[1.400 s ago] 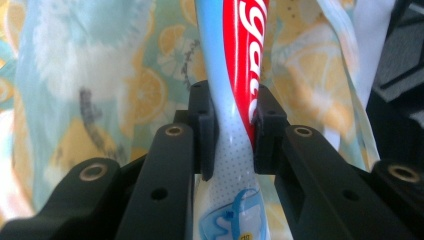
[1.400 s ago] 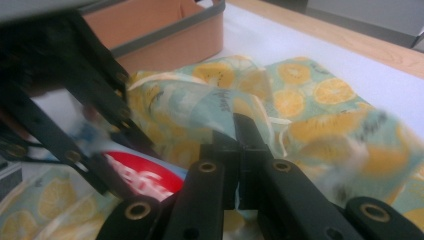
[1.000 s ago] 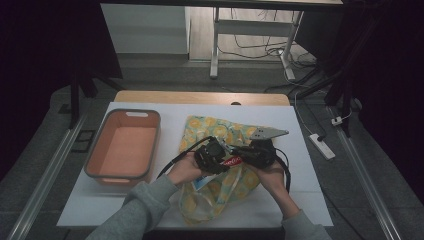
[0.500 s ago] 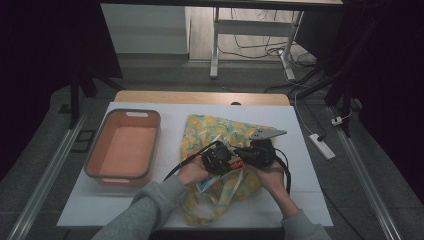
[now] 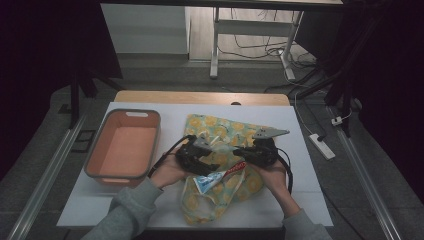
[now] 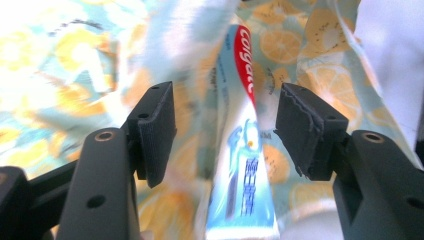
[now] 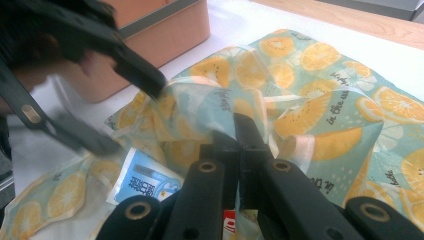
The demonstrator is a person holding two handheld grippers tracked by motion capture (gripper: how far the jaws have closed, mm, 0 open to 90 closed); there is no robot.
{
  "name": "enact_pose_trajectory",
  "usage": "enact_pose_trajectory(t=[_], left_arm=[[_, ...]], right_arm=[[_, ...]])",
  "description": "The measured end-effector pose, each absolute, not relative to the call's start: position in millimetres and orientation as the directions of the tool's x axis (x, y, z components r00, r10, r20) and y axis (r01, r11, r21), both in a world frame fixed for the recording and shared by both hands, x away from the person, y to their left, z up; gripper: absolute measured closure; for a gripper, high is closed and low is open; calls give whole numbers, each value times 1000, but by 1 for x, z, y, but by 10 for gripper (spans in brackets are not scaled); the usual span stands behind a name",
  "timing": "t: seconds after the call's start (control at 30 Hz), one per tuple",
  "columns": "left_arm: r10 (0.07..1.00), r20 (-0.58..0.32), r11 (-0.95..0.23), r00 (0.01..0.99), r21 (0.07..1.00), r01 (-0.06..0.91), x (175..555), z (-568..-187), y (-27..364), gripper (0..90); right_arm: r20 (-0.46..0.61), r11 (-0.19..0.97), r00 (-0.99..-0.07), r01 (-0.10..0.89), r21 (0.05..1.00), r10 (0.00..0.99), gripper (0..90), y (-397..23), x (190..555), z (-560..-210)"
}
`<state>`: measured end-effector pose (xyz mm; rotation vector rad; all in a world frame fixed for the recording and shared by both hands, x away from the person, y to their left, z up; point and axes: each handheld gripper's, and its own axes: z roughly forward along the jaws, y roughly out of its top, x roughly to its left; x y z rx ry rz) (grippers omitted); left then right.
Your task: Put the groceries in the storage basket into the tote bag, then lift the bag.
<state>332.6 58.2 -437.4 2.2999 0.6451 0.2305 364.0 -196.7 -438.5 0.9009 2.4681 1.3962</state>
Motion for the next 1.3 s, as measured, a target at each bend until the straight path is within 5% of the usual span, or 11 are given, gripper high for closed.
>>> enact_pose_trajectory(t=[0.6,1.3], left_arm=[[610,-59,-513,790,731,450,309,-431,148,389],[616,-52,-590,786,631,504,315,-462,109,267]], right_arm=[[123,415,-819,406,814,561,897,-206,356,-452],[97,411,-815,386,826,571,896,-223,346,-455]])
